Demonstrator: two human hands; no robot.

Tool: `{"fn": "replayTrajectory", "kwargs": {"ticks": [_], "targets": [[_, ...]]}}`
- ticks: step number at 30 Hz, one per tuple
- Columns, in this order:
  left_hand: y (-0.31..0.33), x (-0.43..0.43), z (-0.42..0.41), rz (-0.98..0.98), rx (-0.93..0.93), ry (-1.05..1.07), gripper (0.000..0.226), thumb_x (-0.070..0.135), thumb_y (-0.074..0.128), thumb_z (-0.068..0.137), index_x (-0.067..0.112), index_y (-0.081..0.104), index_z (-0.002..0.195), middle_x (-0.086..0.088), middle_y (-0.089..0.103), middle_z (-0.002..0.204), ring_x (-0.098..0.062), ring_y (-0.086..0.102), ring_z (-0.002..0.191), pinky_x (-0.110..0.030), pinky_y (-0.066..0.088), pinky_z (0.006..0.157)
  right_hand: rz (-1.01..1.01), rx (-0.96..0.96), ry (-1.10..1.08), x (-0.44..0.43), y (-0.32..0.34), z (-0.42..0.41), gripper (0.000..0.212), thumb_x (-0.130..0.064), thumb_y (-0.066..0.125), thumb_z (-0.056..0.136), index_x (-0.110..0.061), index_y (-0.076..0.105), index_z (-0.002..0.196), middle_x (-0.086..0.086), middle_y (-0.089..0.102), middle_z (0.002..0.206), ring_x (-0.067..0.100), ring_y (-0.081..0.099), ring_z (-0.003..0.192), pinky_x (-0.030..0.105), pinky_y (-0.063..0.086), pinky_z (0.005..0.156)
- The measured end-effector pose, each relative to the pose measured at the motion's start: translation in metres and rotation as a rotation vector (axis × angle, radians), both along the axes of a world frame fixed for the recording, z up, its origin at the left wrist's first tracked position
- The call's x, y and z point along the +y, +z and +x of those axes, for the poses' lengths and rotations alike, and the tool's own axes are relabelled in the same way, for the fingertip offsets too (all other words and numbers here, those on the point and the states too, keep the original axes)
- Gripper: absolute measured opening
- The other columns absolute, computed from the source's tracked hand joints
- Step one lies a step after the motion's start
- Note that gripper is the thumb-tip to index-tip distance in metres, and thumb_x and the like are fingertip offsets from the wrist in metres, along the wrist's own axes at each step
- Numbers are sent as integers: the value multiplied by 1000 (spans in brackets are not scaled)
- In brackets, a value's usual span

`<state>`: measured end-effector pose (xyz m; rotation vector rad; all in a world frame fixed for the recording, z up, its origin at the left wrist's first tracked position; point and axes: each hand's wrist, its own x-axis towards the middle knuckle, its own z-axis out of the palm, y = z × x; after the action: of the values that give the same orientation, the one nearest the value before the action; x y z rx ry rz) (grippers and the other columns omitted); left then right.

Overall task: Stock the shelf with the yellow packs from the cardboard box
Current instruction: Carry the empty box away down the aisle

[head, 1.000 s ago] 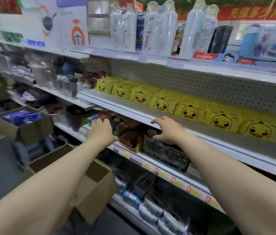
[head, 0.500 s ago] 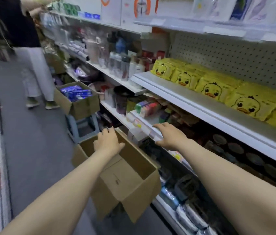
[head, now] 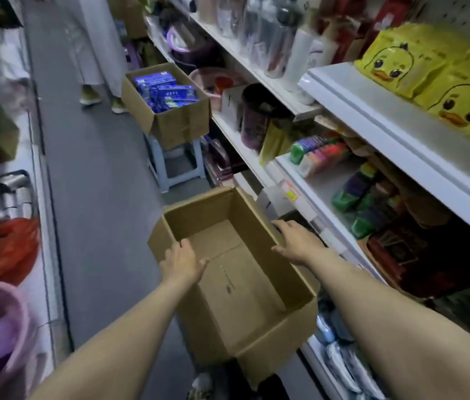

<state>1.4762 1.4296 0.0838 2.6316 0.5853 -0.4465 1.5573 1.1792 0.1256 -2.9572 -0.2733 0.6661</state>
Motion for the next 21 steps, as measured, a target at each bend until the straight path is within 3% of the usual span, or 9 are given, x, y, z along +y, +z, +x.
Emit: {"fn": "replayTrajectory", "kwargs": {"ticks": [9, 17, 19, 21], "targets": [[-82, 5, 16, -109, 267, 214, 61, 50, 55, 94, 6, 40, 134, -16, 55, 130, -34, 56, 116, -40, 48, 92, -20, 228, 78, -3, -95, 79, 69, -39, 61, 95, -21, 29, 153, 10, 42, 149, 30, 48, 133, 45, 47, 104], [-146, 8, 34, -247, 386, 498, 99, 54, 59, 89, 12, -2, 155, -23, 51, 139, -40, 53, 122, -49, 45, 101, -40, 398, -13, -10, -169, 128, 58, -45, 58, 96, -15, 40, 142, 13, 61, 129, 33, 59, 119, 49, 51, 97], [-151, 3, 31, -279, 386, 528, 98, 55, 56, 91, 21, -10, 156, -22, 47, 144, -42, 51, 125, -50, 45, 102, -5, 416, -41, -12, -179, 135, 54, -44, 53, 99, -21, 38, 145, 13, 64, 123, 34, 61, 114, 47, 52, 94], [-159, 3, 28, -294, 371, 524, 92, 53, 53, 93, 25, -7, 156, -20, 52, 140, -40, 55, 120, -47, 48, 96, 19, 429, -48, -15, -186, 140, 54, -44, 49, 100, -28, 32, 150, 14, 64, 122, 36, 61, 112, 48, 51, 94]]}}
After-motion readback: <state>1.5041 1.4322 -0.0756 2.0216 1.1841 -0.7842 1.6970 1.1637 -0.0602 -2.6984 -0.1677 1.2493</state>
